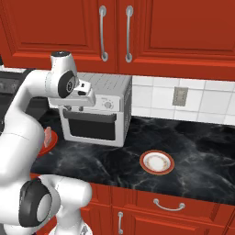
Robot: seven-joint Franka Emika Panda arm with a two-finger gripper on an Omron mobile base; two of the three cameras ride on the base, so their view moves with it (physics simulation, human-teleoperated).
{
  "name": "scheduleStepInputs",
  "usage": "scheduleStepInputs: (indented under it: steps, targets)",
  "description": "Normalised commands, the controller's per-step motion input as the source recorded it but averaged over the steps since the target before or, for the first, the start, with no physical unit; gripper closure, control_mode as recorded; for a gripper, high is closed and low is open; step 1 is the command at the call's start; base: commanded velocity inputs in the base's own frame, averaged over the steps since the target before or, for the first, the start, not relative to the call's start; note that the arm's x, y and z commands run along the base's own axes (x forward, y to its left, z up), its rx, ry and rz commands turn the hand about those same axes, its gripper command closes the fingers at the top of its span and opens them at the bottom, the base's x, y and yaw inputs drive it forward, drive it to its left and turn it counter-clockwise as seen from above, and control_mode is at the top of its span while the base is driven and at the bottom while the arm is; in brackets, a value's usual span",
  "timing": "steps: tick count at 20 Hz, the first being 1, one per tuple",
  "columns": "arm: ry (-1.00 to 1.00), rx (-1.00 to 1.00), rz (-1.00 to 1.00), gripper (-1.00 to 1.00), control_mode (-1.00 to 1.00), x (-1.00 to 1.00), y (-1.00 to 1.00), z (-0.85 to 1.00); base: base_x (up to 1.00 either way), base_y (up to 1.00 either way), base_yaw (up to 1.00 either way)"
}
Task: Remove the apple from the bowl and place it on the small plate. Then place the bowl with only the steak in the microwave, close the door, and press the start button to microwave the steak.
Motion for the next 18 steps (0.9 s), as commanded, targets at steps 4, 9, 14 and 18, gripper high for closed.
scheduleStepInputs:
  steps: [4, 9, 14, 18]
  targets:
    - [0.00, 0.00, 0.00, -1.00, -1.00, -0.31, 0.13, -0.06, 0.00, 0.00, 0.00]
    - [0.00, -0.06, 0.05, -1.00, -1.00, -0.59, 0.86, -0.30, 0.00, 0.00, 0.00]
    - [0.13, -0.20, 0.00, -1.00, -1.00, -0.28, 1.00, -0.39, 0.00, 0.00, 0.00]
    - [0.20, -0.12, 0.00, -1.00, -1.00, 0.00, 1.00, -0.50, 0.00, 0.00, 0.00]
